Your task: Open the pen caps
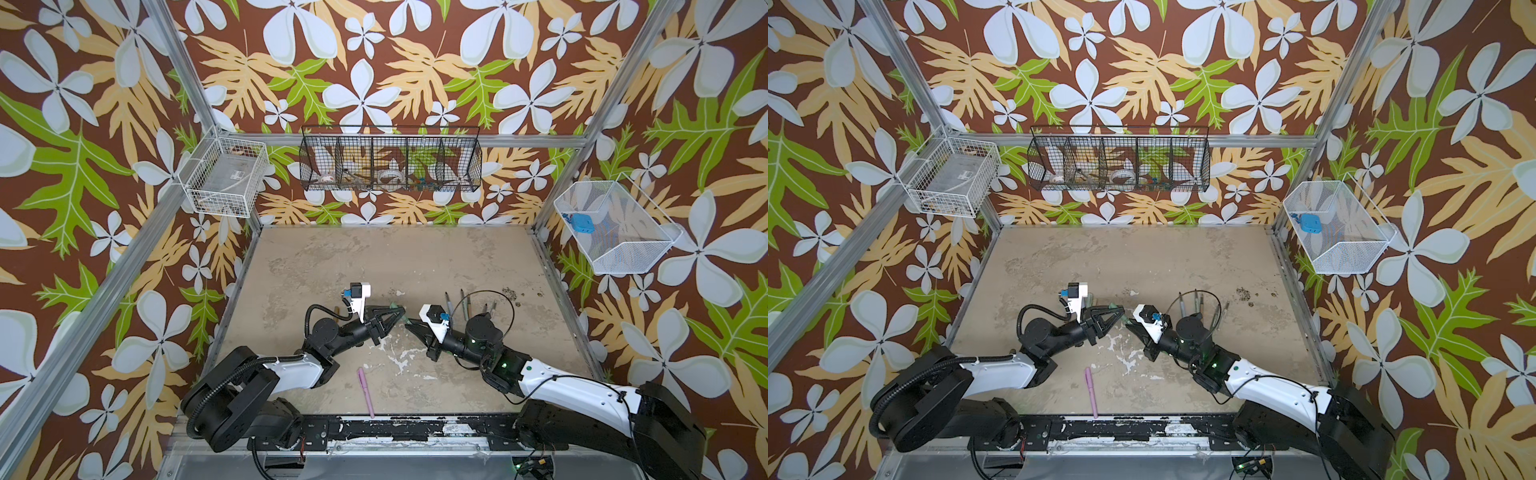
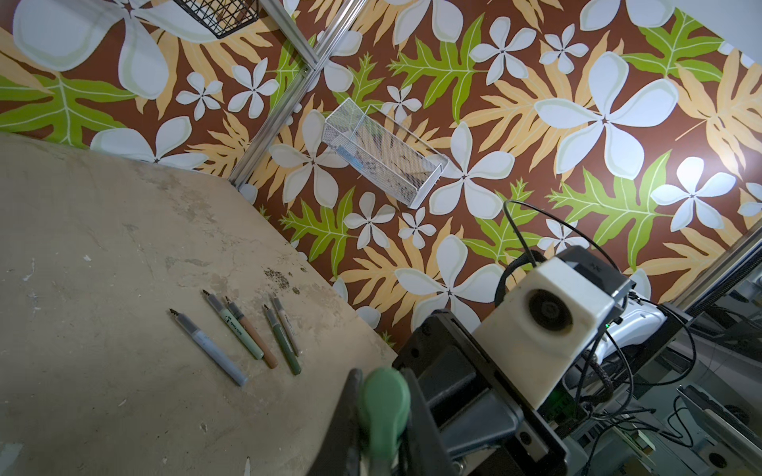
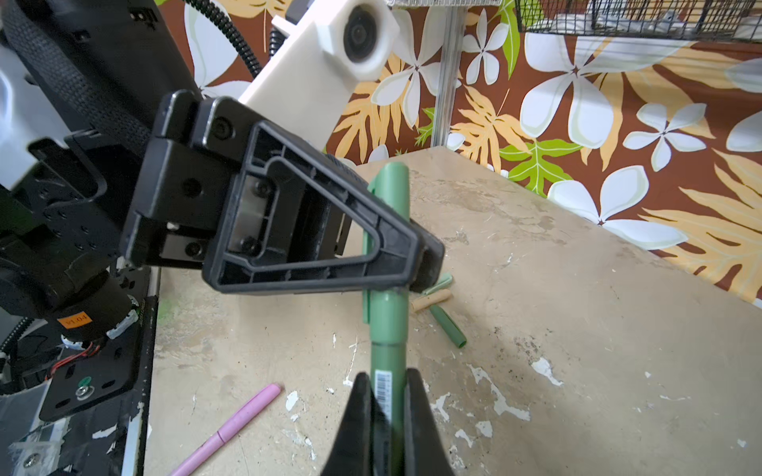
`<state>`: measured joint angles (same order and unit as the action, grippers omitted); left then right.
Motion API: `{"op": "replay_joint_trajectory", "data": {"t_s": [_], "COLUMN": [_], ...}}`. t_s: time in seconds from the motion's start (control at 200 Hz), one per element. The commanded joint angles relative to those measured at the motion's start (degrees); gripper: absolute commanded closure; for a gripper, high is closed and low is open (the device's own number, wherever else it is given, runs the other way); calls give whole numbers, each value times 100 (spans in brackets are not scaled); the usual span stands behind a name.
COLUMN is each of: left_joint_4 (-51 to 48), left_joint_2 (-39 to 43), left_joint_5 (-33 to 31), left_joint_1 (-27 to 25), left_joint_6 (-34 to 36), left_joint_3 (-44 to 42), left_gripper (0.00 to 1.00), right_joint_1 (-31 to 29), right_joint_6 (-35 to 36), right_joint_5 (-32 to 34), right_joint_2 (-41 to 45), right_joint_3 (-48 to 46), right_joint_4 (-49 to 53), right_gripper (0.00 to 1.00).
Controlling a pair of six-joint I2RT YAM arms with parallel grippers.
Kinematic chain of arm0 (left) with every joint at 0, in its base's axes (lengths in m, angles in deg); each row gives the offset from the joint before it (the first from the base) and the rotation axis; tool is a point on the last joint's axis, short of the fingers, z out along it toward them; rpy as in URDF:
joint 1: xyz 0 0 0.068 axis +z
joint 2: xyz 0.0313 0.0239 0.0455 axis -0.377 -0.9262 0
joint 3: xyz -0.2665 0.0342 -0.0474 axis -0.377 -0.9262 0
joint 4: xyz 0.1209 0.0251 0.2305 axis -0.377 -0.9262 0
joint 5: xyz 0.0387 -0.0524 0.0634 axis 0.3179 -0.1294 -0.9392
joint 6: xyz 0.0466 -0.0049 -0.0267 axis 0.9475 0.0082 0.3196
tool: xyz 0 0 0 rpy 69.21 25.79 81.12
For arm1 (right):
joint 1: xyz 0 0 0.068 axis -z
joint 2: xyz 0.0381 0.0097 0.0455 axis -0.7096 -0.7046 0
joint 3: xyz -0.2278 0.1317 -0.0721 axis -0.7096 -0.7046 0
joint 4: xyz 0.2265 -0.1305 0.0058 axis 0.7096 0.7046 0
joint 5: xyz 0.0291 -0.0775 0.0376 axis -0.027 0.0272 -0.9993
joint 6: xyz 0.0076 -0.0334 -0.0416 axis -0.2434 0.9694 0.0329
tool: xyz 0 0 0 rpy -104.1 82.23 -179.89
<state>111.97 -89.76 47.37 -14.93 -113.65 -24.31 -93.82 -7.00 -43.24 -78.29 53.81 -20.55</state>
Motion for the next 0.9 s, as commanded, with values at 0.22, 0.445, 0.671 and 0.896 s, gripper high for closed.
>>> {"op": "replay_joint_trajectory", "data": {"t_s": [0.22, 0.445, 0.671, 0.896], "left_joint_4": [-17, 15, -824, -1853], "left_joint_2": [524, 991, 1457, 1934], "left_joint_5": [-61, 361, -276, -1249], "left_joint_1": [52, 52, 93, 87], "left_joint_6": [342, 677, 692, 669], "left_joint_3": [-43, -166, -152, -31], "left_gripper": [100, 100, 100, 100], "right_joint_1": [25, 67, 5, -136], "right_joint_6": [275, 116, 198, 311], "right_joint_5": [-358, -1443, -364, 817], "right_joint_2": [-299, -726, -910, -637], "right_joint_3": [30, 248, 319, -7], "right_joint_4": [134, 241, 421, 118], "right_gripper": [100, 100, 100, 100]}}
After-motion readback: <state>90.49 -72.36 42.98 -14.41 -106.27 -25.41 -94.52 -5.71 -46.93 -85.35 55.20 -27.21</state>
